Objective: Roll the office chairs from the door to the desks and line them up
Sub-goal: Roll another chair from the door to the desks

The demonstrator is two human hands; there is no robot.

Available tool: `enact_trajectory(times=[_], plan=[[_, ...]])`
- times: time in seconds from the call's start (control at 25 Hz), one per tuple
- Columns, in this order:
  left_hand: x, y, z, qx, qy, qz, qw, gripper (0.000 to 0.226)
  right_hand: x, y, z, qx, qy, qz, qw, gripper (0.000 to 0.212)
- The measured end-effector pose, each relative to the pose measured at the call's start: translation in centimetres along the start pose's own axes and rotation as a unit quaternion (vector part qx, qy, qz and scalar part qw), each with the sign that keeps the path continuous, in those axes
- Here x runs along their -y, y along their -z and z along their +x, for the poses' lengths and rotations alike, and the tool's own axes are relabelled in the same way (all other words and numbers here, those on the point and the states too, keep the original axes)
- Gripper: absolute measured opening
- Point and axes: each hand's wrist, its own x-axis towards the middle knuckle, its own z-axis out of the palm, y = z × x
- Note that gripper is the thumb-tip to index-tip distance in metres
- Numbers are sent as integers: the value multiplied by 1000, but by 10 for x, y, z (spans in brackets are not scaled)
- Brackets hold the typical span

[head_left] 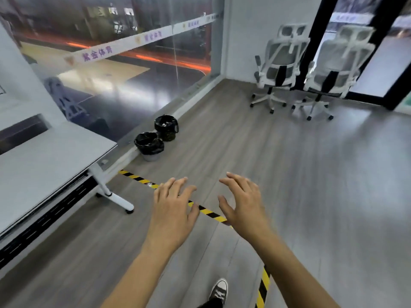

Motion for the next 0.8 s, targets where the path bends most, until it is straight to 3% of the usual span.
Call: enact_trajectory(times=[0.44, 0.8], plan=[[-117, -138, 316, 22, -150, -53, 987, 31, -222, 71, 206, -61, -137, -76, 986, 41], [-251, -284, 577, 38, -180, -70, 981, 31, -464, 135, 392, -99, -187, -70, 975, 44]])
